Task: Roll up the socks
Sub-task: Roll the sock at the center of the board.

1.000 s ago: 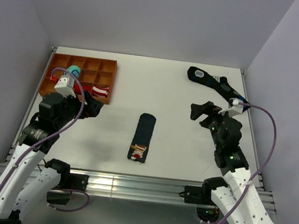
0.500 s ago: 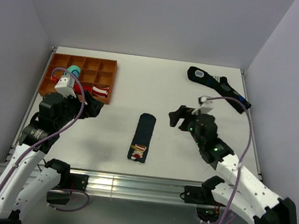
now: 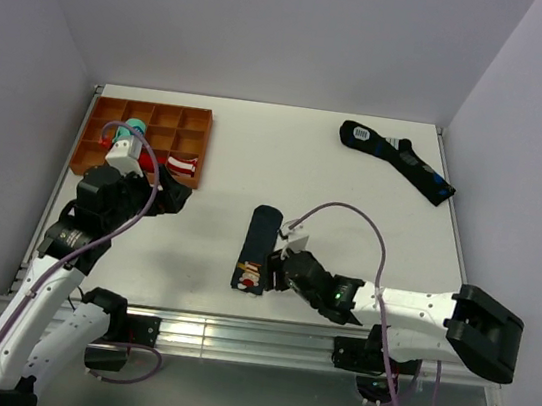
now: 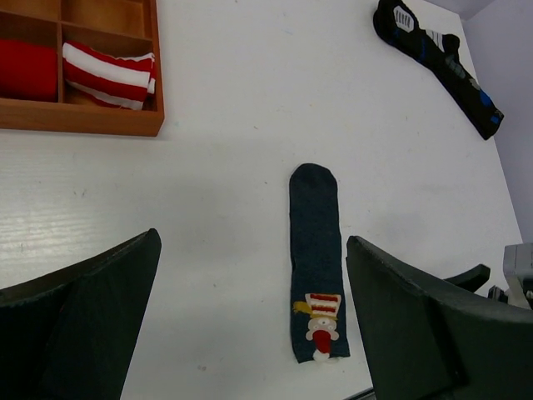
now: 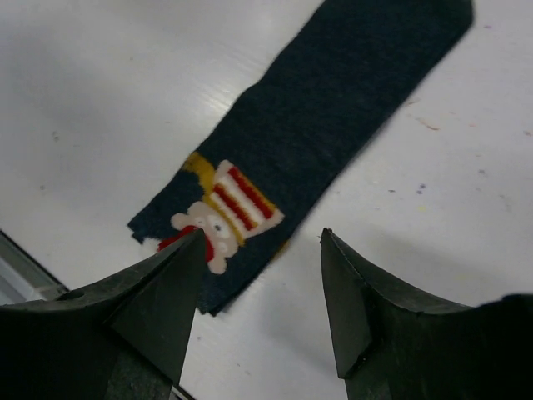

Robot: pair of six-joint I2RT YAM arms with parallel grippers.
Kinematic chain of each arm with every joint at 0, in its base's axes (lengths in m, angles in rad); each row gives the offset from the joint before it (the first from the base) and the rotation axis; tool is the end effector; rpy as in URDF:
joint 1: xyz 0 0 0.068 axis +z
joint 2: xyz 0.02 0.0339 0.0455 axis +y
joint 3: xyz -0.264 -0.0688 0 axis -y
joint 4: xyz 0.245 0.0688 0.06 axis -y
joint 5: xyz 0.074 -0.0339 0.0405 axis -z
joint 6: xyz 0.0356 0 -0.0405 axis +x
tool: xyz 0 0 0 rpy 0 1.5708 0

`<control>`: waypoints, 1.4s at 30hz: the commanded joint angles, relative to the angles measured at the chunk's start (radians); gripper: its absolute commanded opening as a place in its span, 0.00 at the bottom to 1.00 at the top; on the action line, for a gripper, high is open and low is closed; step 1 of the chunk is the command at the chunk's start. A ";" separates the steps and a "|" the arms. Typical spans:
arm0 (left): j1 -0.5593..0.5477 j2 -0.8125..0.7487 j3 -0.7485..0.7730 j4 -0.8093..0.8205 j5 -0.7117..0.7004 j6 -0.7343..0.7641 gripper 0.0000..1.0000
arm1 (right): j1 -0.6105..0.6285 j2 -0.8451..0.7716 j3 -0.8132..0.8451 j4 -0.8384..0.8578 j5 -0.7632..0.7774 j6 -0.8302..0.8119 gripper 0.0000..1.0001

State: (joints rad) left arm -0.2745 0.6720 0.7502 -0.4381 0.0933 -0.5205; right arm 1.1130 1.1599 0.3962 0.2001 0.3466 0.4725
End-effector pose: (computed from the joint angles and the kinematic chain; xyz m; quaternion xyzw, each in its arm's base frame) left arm 0.1487 -0.0453 0.3183 -0.0744 0.8184 -0.2554 0.5093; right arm 0.1098 0.1955 0.1720 -0.1926 0.8451 0.2326 0.4412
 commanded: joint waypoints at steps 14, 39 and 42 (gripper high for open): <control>-0.015 0.032 -0.005 0.021 0.049 -0.001 0.99 | 0.249 0.270 0.055 0.225 0.152 -0.080 0.58; -0.032 0.035 -0.005 0.018 0.036 -0.004 1.00 | 0.332 0.305 0.099 0.148 0.258 -0.095 0.51; -0.034 0.034 -0.003 0.018 0.034 -0.006 0.99 | 0.335 0.323 0.105 0.150 0.258 -0.098 0.50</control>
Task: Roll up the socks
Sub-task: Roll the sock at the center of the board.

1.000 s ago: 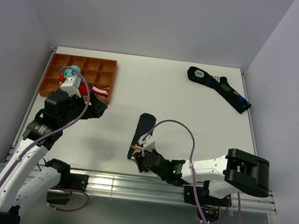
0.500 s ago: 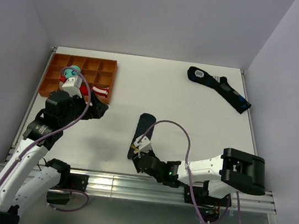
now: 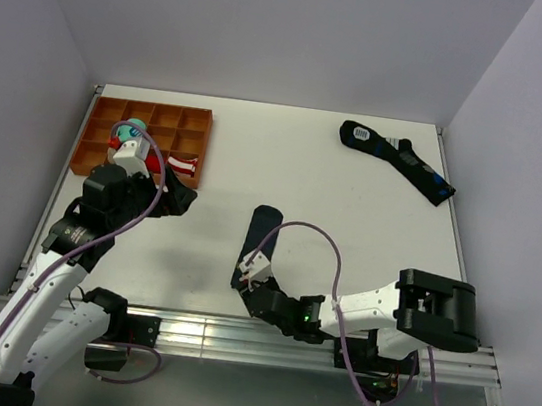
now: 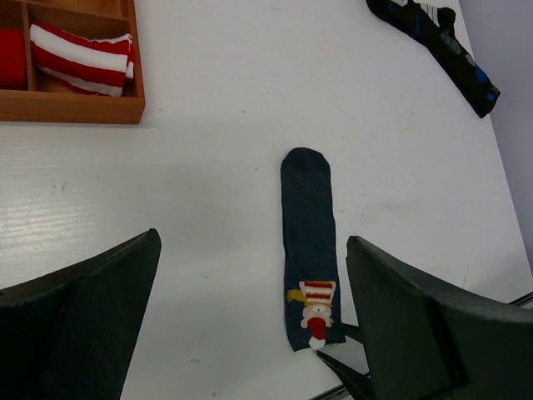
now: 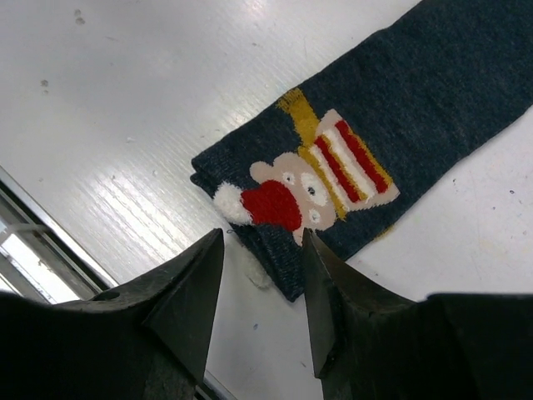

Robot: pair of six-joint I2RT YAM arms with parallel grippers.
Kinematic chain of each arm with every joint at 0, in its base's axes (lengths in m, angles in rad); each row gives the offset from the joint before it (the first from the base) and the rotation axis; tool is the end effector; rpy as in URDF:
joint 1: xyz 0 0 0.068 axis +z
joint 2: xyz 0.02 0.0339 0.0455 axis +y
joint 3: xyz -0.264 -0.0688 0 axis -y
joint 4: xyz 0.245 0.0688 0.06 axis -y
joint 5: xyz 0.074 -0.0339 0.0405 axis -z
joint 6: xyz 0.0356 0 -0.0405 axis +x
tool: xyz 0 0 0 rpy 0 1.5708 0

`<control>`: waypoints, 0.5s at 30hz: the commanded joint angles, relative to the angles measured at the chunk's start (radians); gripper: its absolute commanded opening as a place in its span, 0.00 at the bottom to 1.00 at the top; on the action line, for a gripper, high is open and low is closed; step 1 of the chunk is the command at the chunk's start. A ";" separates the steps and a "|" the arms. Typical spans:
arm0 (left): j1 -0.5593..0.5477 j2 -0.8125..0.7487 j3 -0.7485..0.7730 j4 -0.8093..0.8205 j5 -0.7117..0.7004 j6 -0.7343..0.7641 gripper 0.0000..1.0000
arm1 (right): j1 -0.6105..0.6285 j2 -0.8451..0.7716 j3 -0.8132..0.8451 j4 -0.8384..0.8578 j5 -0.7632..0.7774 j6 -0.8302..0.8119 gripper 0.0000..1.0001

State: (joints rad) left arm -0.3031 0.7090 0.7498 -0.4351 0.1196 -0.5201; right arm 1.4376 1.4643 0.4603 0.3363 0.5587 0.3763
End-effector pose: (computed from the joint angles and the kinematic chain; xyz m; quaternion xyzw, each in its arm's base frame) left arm 0.1542 -0.0527 0.3133 -0.0570 0.8291 -0.2672 0.4878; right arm 0.0527 0.2511 0.1370 -0.3339 0.8068 0.1775 0.4538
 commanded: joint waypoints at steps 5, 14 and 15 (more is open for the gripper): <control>-0.007 0.001 -0.003 0.015 0.006 -0.006 1.00 | 0.012 0.033 0.035 0.024 0.050 0.007 0.47; -0.008 0.010 -0.003 0.018 0.011 -0.008 0.99 | 0.007 0.019 0.018 0.035 0.073 -0.002 0.41; -0.011 0.015 -0.003 0.019 0.012 -0.008 1.00 | 0.006 0.022 0.017 0.041 0.073 -0.005 0.40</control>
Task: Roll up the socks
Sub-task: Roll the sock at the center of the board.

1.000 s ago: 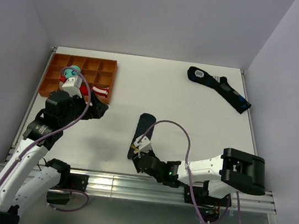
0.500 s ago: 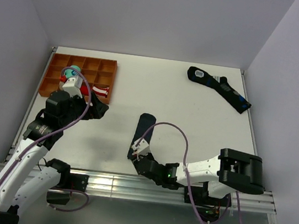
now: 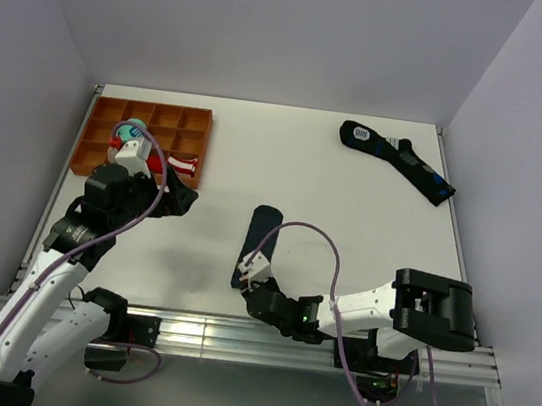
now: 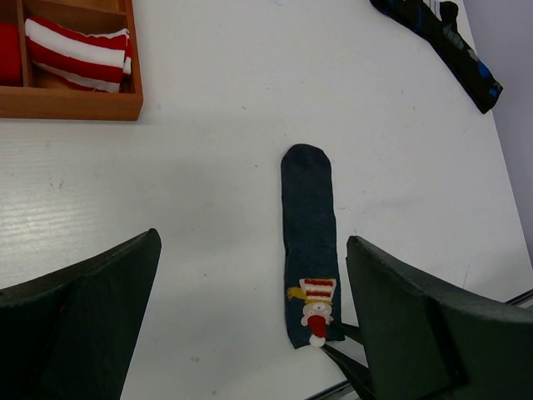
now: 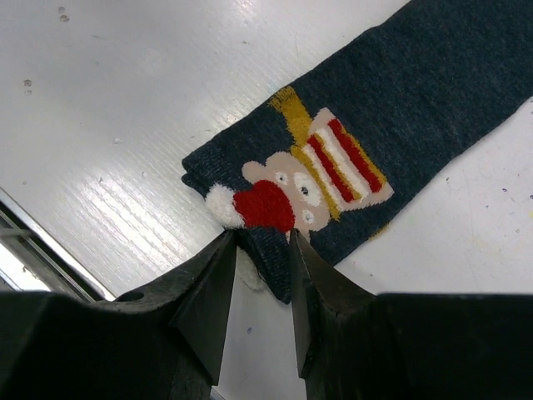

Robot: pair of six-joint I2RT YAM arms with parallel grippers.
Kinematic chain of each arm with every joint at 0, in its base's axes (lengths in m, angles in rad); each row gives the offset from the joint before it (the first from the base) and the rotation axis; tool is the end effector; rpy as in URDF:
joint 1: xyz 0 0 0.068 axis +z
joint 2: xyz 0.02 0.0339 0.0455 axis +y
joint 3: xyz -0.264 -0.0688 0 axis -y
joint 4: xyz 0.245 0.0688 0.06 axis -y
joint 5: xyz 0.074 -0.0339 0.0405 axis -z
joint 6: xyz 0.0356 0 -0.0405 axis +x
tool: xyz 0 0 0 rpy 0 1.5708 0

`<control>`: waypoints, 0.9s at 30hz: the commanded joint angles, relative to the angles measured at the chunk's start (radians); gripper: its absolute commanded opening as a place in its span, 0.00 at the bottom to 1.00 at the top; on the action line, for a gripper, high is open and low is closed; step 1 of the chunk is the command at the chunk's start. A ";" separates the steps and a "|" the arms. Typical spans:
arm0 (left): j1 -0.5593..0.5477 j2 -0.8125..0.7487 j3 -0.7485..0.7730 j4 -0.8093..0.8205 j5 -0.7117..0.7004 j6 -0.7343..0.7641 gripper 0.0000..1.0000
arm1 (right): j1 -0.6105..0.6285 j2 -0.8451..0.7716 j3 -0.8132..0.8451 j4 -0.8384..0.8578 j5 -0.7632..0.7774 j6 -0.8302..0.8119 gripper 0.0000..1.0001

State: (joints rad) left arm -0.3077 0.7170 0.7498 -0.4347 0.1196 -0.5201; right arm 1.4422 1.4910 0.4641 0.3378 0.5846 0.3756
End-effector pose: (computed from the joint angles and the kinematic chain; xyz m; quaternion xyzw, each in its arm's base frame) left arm 0.1555 -0.0539 0.3122 -0.0555 0.8313 -0.2671 0.4842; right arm 0.0525 0.2525 0.1321 -0.3344 0.8083 0.1621 0.4567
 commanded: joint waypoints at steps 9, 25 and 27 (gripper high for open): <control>-0.027 0.055 0.011 0.007 -0.003 -0.014 0.99 | -0.069 -0.087 -0.090 0.177 -0.101 -0.033 0.36; -0.056 -0.042 -0.342 0.394 0.140 -0.350 0.85 | -0.354 -0.109 -0.044 0.161 -0.617 -0.037 0.22; -0.082 -0.077 -0.407 0.457 0.134 -0.377 0.84 | -0.382 -0.104 -0.035 0.139 -0.643 -0.024 0.21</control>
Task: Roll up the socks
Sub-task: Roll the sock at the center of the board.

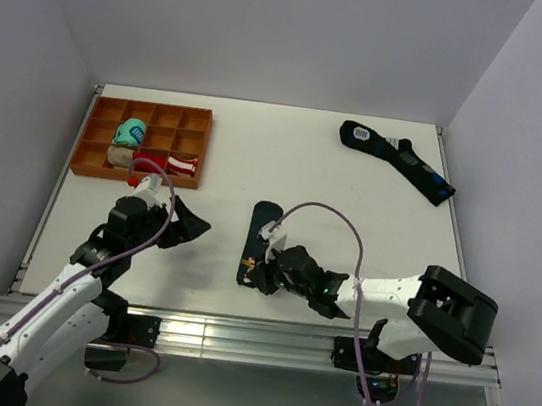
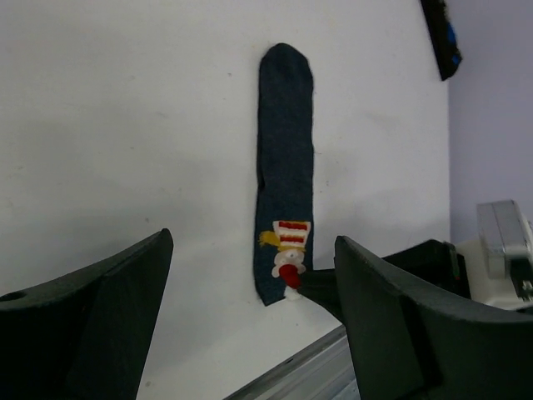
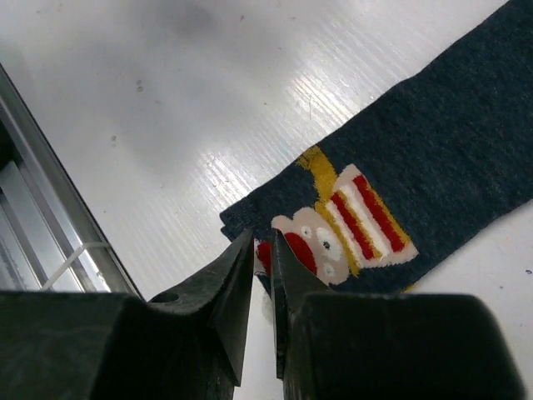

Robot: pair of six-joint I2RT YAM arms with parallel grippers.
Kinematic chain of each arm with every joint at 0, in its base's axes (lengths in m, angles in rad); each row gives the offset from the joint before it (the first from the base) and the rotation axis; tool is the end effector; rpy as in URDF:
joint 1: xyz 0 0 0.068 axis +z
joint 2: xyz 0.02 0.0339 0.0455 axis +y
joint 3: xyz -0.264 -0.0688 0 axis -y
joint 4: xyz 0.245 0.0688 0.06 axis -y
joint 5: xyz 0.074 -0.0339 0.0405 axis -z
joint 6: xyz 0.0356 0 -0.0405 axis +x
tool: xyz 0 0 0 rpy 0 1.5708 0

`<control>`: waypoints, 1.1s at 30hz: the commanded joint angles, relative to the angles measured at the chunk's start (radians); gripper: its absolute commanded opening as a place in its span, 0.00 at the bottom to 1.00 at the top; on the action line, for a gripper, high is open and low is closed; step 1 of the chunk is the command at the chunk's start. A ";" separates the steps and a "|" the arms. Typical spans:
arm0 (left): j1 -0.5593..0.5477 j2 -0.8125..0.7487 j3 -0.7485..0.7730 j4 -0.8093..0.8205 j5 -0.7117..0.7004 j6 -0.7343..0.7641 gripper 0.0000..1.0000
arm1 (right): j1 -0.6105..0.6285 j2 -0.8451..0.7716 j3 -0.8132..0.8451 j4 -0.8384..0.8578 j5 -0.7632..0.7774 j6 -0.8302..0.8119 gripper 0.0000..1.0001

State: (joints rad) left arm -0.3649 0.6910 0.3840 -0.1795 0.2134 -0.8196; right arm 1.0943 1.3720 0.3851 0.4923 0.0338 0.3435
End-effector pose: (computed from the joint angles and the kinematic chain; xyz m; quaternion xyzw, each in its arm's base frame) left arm 0.1509 -0.0657 0.2140 -0.1384 0.8422 -0.3621 0.3747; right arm 0.1155 0.2211 0.1490 -0.3067 0.8019 0.3265 0.3952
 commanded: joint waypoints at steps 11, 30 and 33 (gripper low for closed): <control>-0.120 -0.036 -0.169 0.379 -0.003 -0.078 0.86 | -0.021 -0.162 -0.046 -0.023 0.000 -0.003 0.50; -0.120 0.033 -0.089 0.296 -0.052 -0.029 0.87 | 0.206 0.024 0.034 -0.106 0.348 -0.014 0.47; -0.121 0.042 -0.086 0.298 -0.052 -0.026 0.87 | 0.213 0.027 0.034 -0.104 0.353 -0.014 0.47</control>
State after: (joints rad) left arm -0.4816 0.7250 0.2493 0.0914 0.1749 -0.8738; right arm 1.2949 1.3937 0.3870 0.3882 0.3286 0.3412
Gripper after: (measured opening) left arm 0.865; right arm 0.473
